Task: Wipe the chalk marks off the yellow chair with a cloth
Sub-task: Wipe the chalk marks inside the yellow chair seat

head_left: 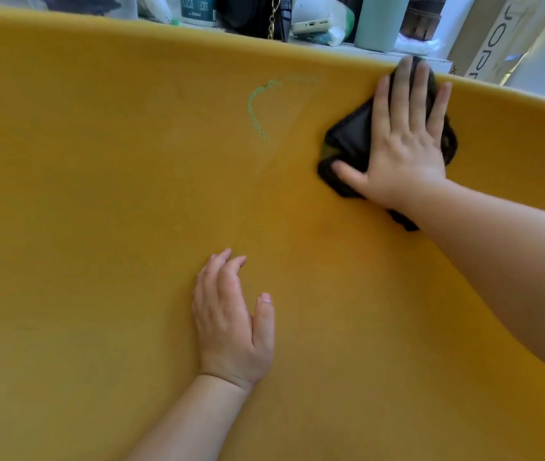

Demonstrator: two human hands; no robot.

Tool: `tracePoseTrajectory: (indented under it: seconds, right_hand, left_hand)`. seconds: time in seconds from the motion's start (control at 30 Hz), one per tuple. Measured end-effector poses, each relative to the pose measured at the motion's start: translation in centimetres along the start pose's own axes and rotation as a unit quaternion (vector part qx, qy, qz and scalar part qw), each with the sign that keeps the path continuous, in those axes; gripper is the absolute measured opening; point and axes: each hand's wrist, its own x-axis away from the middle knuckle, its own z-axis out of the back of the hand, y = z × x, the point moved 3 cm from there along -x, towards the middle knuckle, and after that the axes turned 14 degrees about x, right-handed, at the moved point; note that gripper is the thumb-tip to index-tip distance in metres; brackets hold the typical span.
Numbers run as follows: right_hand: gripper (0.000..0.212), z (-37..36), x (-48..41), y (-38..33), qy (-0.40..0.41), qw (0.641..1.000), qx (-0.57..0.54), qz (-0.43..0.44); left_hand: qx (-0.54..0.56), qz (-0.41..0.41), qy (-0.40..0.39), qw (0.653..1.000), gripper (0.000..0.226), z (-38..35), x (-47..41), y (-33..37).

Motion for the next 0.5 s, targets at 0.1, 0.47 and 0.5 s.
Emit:
tracePoseTrajectory:
  seconds: [0.1, 0.47, 0.5]
  right_hand:
    - [0.118, 1.1, -0.8, -3.2, -0.001, 0.995, -0.07, -0.077]
    - [0.1, -0.2, 18.6, -12.1, -0.135, 0.908, -0.19, 0.349]
    - [0.109, -0.9, 18.5, -10.1, -0.139, 0.913, -0.161, 0.348]
  left_hand:
    - [-0.01, -0.005, -0.002, 1.0, 0.057, -0.1, 0.0, 0.1]
    - [-0.011, -0.038, 0.021, 0.999, 0.056, 0.4, -0.2, 0.6]
    - [-0.009, -0.039, 0.017, 0.999, 0.056, 0.5, -0.3, 0.8]
